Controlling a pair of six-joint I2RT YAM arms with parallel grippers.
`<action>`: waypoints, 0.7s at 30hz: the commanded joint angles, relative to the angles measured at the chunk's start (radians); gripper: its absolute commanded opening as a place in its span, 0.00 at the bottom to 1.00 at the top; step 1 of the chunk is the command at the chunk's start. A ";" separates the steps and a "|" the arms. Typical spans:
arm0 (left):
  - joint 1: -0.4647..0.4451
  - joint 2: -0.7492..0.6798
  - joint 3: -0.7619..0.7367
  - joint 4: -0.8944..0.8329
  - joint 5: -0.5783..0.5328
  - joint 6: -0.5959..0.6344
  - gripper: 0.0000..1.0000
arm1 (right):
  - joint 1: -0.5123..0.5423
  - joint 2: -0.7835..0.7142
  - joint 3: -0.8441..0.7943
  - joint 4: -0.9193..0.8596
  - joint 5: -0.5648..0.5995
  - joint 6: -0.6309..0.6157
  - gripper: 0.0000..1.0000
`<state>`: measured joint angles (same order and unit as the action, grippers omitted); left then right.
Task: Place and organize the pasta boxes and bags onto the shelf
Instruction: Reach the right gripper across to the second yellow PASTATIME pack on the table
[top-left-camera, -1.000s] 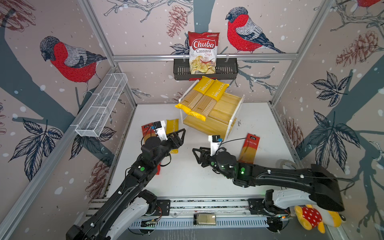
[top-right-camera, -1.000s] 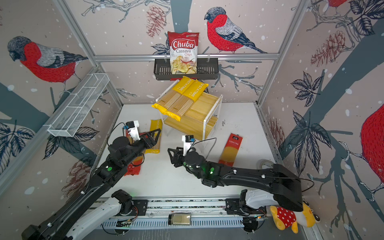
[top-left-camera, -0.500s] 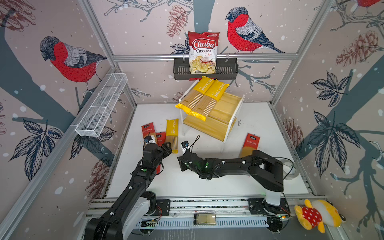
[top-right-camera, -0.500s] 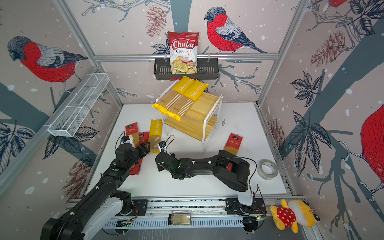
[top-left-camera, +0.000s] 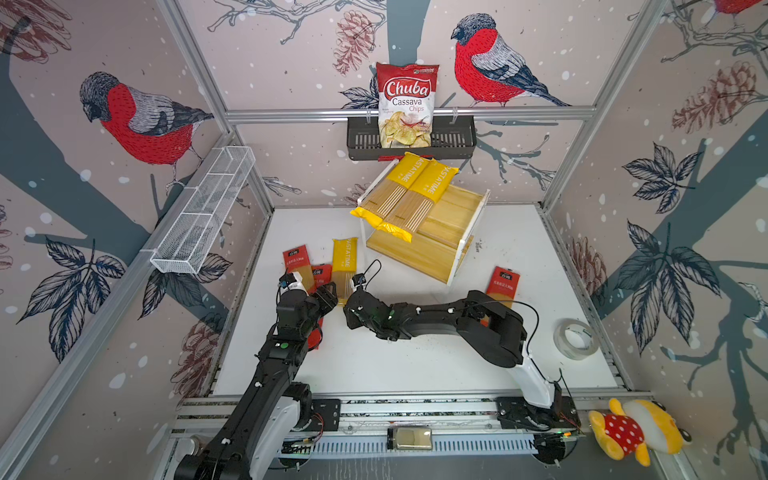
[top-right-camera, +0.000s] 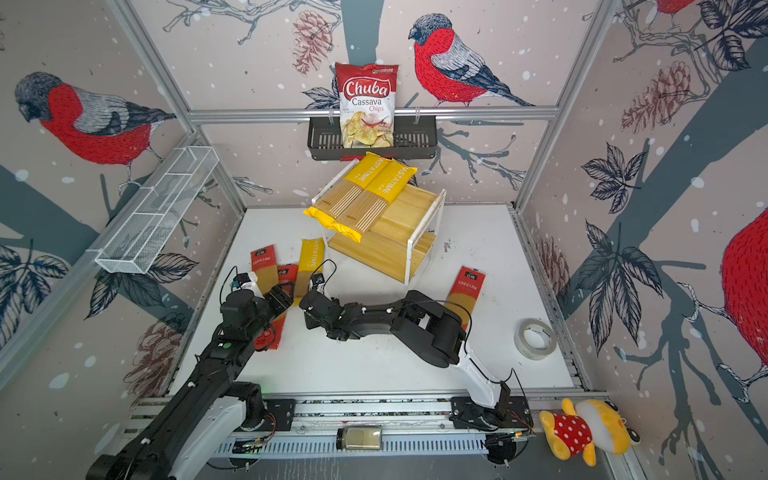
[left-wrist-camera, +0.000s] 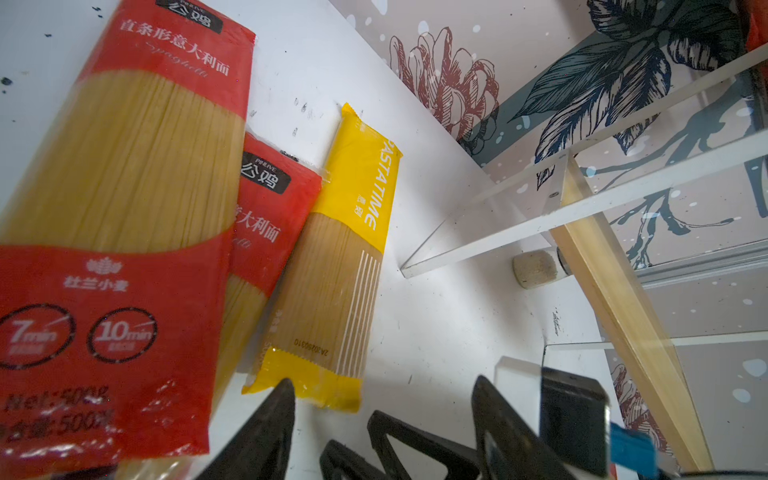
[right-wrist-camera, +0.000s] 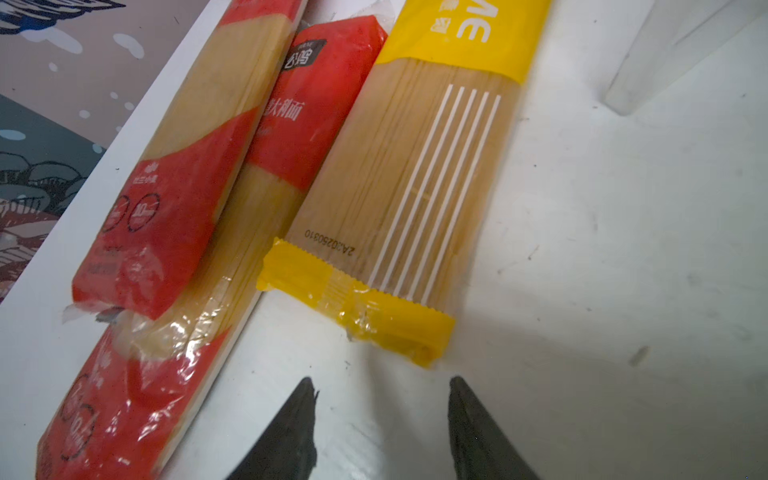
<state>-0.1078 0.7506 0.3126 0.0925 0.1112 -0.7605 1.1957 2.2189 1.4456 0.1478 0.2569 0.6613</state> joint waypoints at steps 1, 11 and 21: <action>0.002 -0.022 0.002 0.001 0.008 0.006 0.66 | -0.012 0.026 0.027 -0.013 -0.001 0.055 0.53; 0.003 -0.044 0.020 -0.023 0.016 0.006 0.66 | -0.019 0.078 0.092 -0.016 -0.060 0.015 0.21; 0.002 -0.037 0.030 -0.022 0.013 0.009 0.67 | -0.011 -0.030 -0.008 -0.038 -0.146 -0.084 0.00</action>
<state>-0.1074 0.7113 0.3351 0.0612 0.1234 -0.7593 1.1778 2.2288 1.4628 0.1413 0.1719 0.6407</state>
